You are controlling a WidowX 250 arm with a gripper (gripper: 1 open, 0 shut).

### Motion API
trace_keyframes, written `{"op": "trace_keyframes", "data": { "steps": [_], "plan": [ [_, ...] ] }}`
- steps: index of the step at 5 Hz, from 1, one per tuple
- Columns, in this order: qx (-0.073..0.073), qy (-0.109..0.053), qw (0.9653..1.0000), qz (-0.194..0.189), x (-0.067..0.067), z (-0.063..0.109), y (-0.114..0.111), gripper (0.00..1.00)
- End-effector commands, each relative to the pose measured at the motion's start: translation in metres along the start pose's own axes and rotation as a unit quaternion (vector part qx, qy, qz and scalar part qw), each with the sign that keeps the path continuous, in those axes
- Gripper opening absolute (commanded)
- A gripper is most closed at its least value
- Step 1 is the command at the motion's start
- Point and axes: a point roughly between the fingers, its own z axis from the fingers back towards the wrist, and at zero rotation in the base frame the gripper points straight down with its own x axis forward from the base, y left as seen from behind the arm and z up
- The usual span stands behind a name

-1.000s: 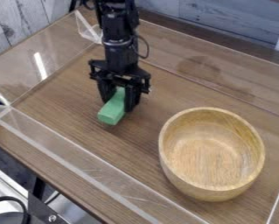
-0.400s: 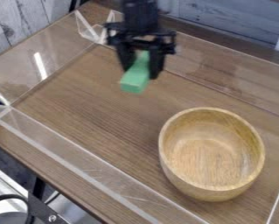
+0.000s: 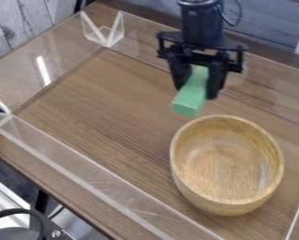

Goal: Put the green block in the brown bowl

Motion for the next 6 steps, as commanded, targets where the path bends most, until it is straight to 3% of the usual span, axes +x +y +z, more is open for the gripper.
{"op": "trace_keyframes", "data": {
  "steps": [1,4,6],
  "plan": [
    [-0.007,-0.023,0.9995,-0.018,-0.007,0.008,-0.024,0.00],
    [-0.007,0.002,0.9982,-0.059,-0.035,-0.017,-0.056,0.00],
    [-0.006,0.011,0.9977,-0.067,-0.038,-0.036,-0.055,0.00]
  ]
}}
